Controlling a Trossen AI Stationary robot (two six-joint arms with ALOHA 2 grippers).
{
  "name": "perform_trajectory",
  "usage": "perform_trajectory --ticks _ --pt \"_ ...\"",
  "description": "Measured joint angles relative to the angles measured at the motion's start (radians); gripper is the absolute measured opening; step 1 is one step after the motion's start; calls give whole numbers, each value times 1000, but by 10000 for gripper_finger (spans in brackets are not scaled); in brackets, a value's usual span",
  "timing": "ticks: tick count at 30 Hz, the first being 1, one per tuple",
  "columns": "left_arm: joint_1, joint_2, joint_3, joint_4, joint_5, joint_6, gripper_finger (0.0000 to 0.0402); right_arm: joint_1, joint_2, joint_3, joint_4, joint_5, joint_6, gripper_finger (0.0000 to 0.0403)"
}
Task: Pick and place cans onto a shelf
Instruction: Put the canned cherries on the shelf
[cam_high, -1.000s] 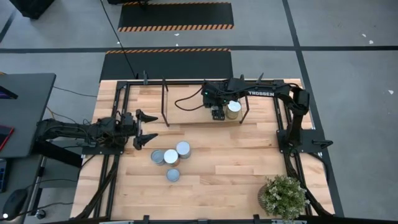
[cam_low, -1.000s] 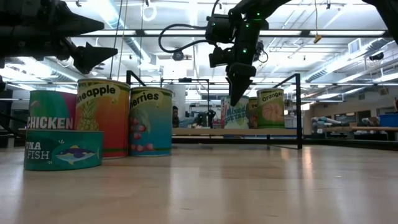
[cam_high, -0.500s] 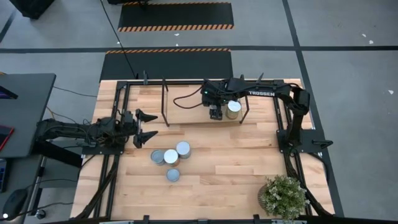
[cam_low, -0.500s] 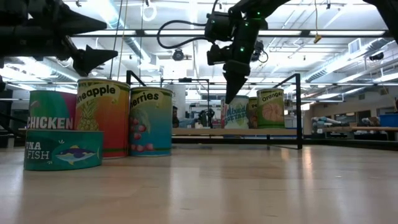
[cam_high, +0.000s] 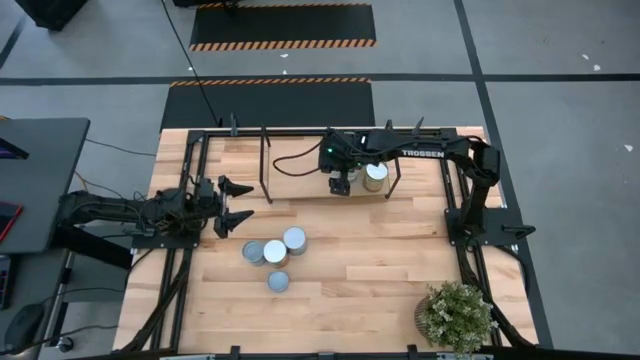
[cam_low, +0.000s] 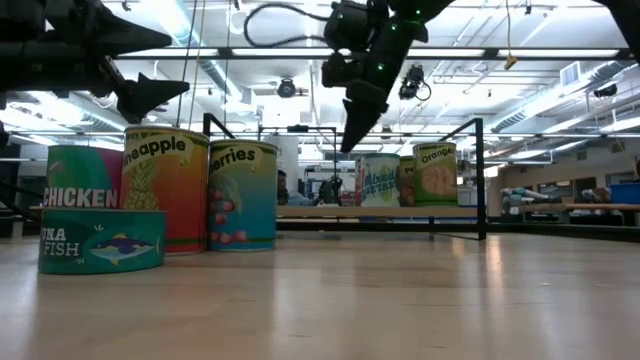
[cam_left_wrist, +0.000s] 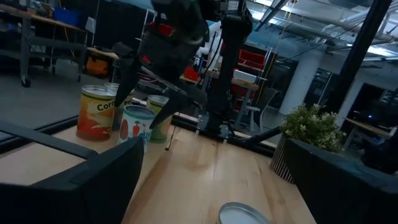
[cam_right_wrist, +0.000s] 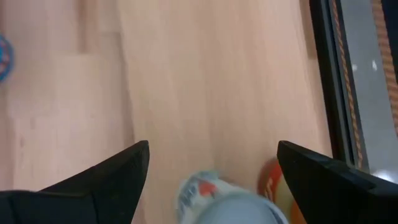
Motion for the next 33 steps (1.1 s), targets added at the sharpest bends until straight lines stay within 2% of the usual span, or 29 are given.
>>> perform_trajectory --ticks 8,17,29,33 --pt "0 0 0 -8 0 -43 393 46 -20 0 85 -17 -68 362" --pt "0 0 0 -4 0 -43 393 122 2 0 204 -33 -31 362" --pt "0 0 0 -3 0 -47 393 177 8 0 159 -41 31 362" --pt "0 0 0 -8 1 -115 393 209 35 0 148 -104 42 362"
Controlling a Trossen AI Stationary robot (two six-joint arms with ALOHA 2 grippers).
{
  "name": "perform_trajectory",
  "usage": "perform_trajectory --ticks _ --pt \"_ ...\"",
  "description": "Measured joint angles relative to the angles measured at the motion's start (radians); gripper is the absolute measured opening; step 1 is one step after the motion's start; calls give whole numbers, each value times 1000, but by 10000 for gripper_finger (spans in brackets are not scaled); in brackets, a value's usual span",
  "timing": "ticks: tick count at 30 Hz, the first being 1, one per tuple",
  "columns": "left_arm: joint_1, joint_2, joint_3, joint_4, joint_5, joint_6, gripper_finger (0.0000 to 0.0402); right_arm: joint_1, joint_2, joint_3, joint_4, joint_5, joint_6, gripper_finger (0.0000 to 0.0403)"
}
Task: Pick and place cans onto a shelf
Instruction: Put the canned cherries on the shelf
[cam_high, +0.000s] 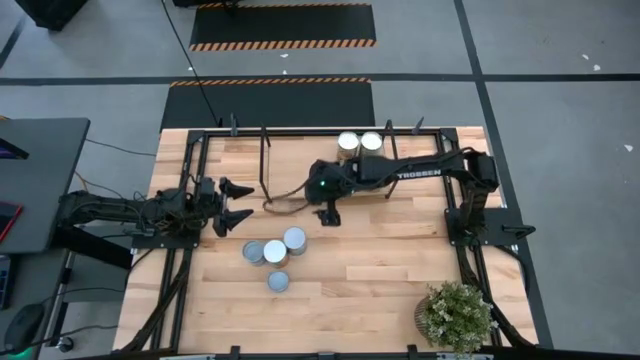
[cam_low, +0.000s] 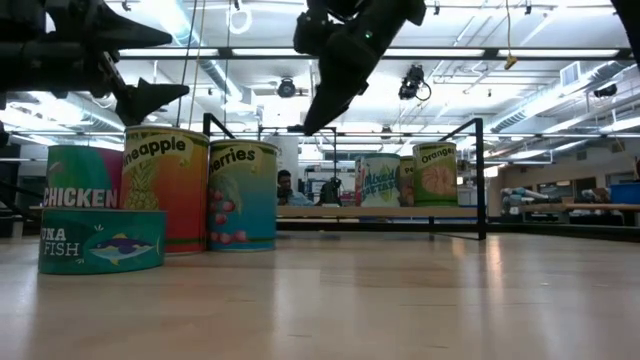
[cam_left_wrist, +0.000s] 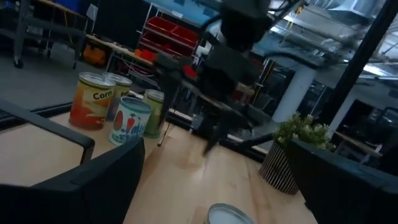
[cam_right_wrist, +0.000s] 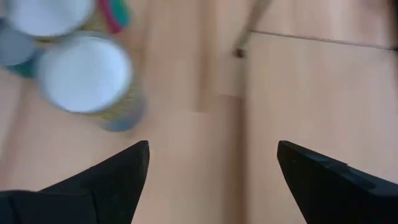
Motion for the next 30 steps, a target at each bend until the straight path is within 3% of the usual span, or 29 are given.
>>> perform_trajectory --ticks 13,17,25,30 --pt "0 0 0 1 -1 -29 393 115 21 33 -18 46 100 362" --pt "1 0 0 23 -5 72 393 153 39 30 -20 46 136 362" --pt "2 0 0 81 -171 330 393 195 49 31 67 31 152 383" --pt "2 -1 0 144 -192 438 393 199 78 31 105 33 161 397"
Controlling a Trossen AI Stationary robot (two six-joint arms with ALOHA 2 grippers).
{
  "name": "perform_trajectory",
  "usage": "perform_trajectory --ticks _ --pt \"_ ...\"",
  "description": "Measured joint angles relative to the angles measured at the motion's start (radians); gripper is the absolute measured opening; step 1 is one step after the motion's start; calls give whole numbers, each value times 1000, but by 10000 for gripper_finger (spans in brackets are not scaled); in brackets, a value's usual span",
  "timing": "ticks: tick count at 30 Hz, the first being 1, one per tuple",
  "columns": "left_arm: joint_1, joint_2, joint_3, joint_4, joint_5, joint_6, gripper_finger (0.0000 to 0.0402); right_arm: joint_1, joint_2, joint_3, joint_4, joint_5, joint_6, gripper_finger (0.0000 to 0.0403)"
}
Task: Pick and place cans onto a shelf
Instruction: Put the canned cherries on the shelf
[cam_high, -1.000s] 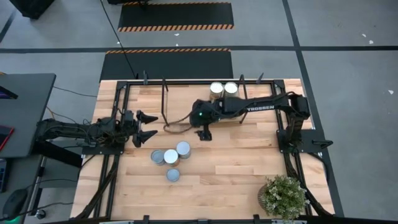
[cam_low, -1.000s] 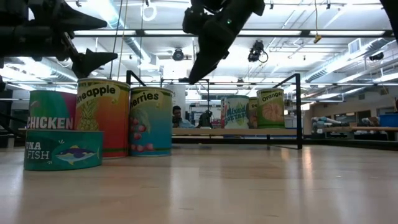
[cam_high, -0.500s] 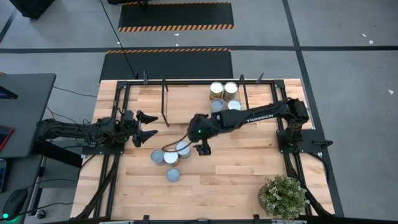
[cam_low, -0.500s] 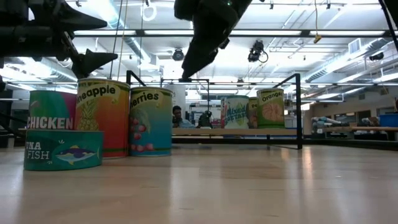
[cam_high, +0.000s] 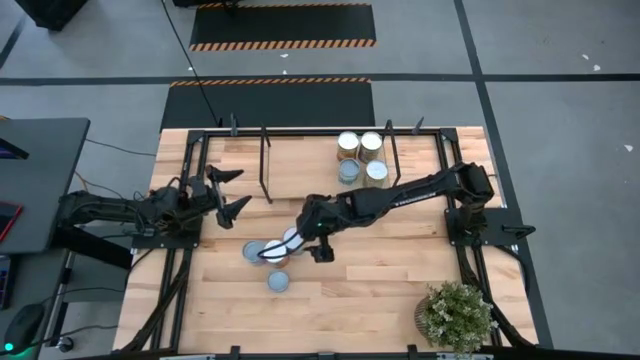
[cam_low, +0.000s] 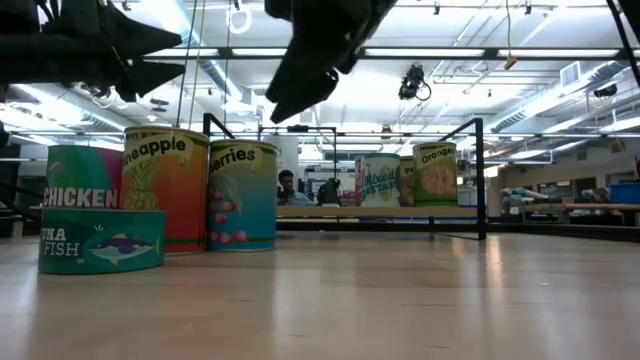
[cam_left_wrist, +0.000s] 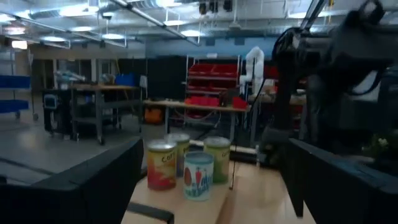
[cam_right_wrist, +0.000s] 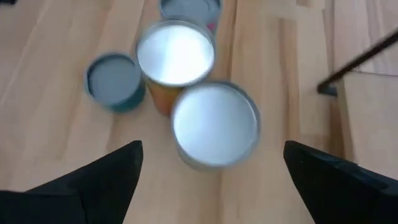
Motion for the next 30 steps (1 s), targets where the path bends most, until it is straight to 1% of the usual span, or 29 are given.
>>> perform_trajectory --ticks 1,7,9,11,15,17,21,24,30 --pt "-1 0 0 2 0 2 393 2 12 1 22 4 0 397" --pt "0 1 0 28 0 27 393 11 63 -1 28 66 -39 399" --pt "0 0 0 29 2 27 393 10 65 1 51 68 -39 399" --pt "0 7 0 37 27 17 393 10 66 1 47 68 -40 399" --pt "-1 14 0 41 107 -57 393 9 66 1 75 75 -41 400" --pt "-2 15 0 35 127 -94 393 5 66 1 108 72 -35 400" --pt "-1 15 0 33 120 -184 393 -4 66 1 140 35 -43 400" --pt "-1 14 0 32 105 -233 393 -14 66 1 135 34 -69 400" --pt "-1 14 0 32 103 -263 393 -30 67 1 127 2 -88 399"
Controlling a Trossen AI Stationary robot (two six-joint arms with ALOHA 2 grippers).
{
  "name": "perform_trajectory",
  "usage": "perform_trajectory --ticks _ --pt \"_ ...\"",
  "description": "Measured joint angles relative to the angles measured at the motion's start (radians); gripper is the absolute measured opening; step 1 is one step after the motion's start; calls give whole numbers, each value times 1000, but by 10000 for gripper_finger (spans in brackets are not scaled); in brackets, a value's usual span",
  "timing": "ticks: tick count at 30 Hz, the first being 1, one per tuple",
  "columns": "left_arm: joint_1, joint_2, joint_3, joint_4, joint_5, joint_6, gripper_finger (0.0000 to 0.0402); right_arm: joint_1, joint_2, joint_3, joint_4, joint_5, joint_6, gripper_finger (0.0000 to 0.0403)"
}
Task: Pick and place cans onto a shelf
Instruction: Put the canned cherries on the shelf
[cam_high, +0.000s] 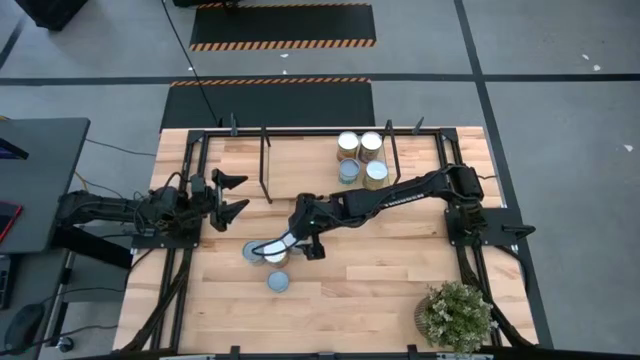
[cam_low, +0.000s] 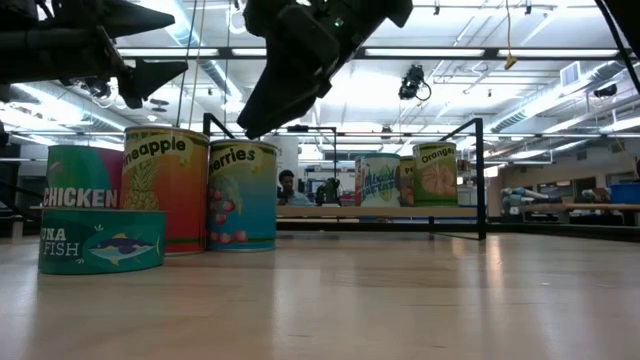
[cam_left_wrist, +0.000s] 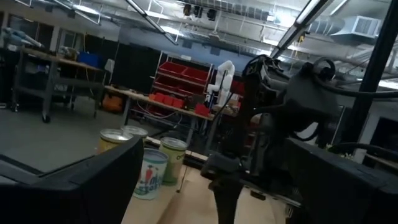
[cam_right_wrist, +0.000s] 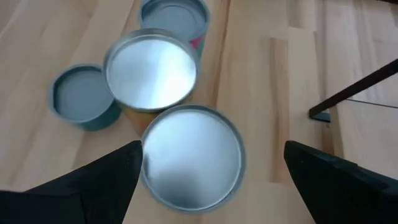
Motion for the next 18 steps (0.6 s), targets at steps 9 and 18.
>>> perform_trajectory --ticks 9,18 --pt "0 0 0 -28 81 -114 393 2 0 50 -49 -31 -21 399" --pt "0 0 0 -149 100 -122 393 -29 -1 117 -115 -16 102 399"
